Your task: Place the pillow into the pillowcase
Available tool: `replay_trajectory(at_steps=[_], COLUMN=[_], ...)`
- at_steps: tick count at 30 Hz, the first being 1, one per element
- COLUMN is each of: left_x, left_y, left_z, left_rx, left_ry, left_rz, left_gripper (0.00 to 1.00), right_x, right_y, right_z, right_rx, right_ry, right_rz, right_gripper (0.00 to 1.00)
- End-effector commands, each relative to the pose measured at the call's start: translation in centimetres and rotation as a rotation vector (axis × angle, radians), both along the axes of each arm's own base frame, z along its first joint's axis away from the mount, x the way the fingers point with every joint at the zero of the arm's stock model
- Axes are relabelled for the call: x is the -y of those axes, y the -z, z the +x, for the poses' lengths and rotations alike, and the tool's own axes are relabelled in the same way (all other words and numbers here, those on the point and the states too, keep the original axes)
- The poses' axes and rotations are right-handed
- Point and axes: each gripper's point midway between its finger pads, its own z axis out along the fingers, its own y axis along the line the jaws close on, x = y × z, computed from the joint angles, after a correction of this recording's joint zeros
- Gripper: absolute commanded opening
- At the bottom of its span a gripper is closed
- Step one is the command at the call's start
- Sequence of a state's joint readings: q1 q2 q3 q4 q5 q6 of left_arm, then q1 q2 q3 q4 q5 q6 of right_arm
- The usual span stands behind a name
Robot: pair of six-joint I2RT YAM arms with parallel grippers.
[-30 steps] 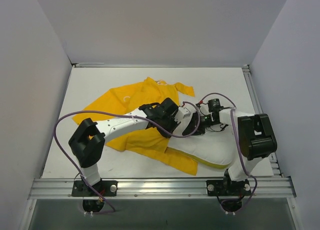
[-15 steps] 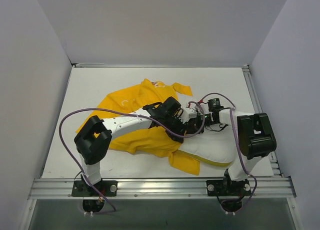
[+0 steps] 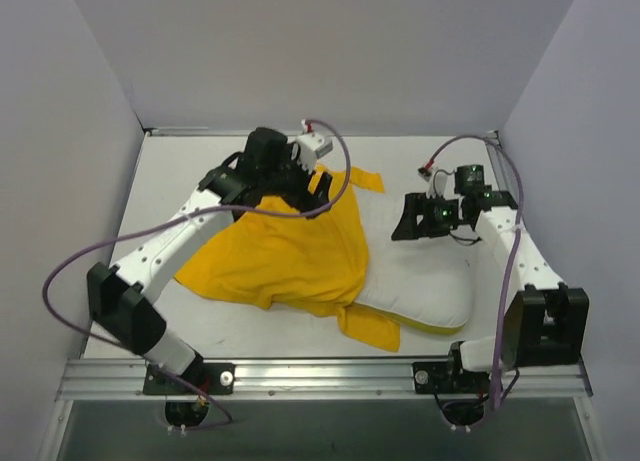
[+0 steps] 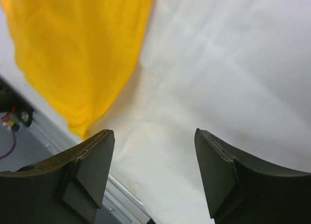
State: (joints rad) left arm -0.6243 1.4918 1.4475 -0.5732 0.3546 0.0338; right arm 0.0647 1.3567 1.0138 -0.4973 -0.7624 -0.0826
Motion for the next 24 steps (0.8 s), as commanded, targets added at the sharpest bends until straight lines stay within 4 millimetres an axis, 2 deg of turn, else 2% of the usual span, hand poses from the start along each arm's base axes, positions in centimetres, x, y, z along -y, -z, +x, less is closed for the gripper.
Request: replay_trajectory(at_steps=[1,2,3,4,5,6,7,8,9,10,11,13,14,15,16,19,20,22,23,24], left_x=[0.6,1.4,2.4,2.9,3.8,4.6,5.8,6.5,6.9,7.6,8.1,8.8,8.9,9.1,9.1,9.0,8.7,8.5,8.4,8.5], left_y=[1.2,4.1,1.6,2.0,4.7,4.9,3.2,5.7,6.2,5.2,7.4,7.4,9.6,10.3,12.1,13.8,14.9,15.8,16.4,16.4], left_z=[7.4,9.1,11.1,12.4,14.0,14.8,15.9,16.9,17.5,18.4,19.0,19.9,20.3,20.4,20.3,20.1,19.9,19.7,19.6,19.6], left_rx=[0.075,0.026,0.073,0.082,0.057,0.05,0.085,0.068,0.083,0.113,0.105,0.142,0.125,0.119,0.096,0.07,0.055,0.044,0.035,0.035], left_ry=[-0.179,-0.205,-0.235,-0.258,-0.265,-0.291,-0.292,-0.294,-0.31,-0.316,-0.315,-0.319,-0.307,-0.304,-0.299,-0.292,-0.29,-0.286,-0.281,-0.276], left_rz=[0.107,0.152,0.111,0.123,0.16,0.15,0.114,0.148,0.163,0.142,0.177,0.188,0.222,0.232,0.26,0.29,0.31,0.329,0.338,0.335], left_gripper=[0.88,0.84,0.84,0.82,0.82,0.81,0.81,0.81,0.81,0.81,0.81,0.81,0.8,0.79,0.76,0.68,0.65,0.58,0.44,0.35], right_x=[5.1,6.1,8.1,9.3,10.3,11.3,12.9,13.6,14.4,15.0,15.0,14.5,13.9,13.5,13.1,12.4,12.2,12.0,11.7,11.3], right_y=[1.1,1.1,1.0,1.1,1.2,2.2,1.7,1.9,2.8,2.9,3.3,4.6,5.3,6.0,6.3,8.0,8.3,9.0,9.2,9.5], right_z=[3.6,4.7,6.8,7.8,8.6,9.5,10.8,11.2,11.5,11.9,11.7,11.2,10.6,10.1,9.8,8.6,8.5,8.2,8.2,8.2], right_rx=[-0.045,-0.056,-0.067,-0.081,-0.093,-0.123,-0.112,-0.13,-0.159,-0.163,-0.186,-0.237,-0.273,-0.303,-0.32,-0.386,-0.398,-0.426,-0.438,-0.448], right_ry=[0.127,0.171,0.238,0.286,0.317,0.345,0.395,0.412,0.432,0.451,0.451,0.437,0.423,0.411,0.4,0.378,0.375,0.364,0.356,0.347], right_rz=[-0.138,-0.133,-0.131,-0.128,-0.127,-0.124,-0.12,-0.122,-0.128,-0.129,-0.128,-0.111,-0.104,-0.101,-0.093,-0.084,-0.077,-0.066,-0.043,-0.036], right_gripper=[0.67,0.66,0.66,0.66,0.68,0.69,0.71,0.72,0.73,0.76,0.83,0.84,0.84,0.84,0.84,0.83,0.81,0.75,0.66,0.57])
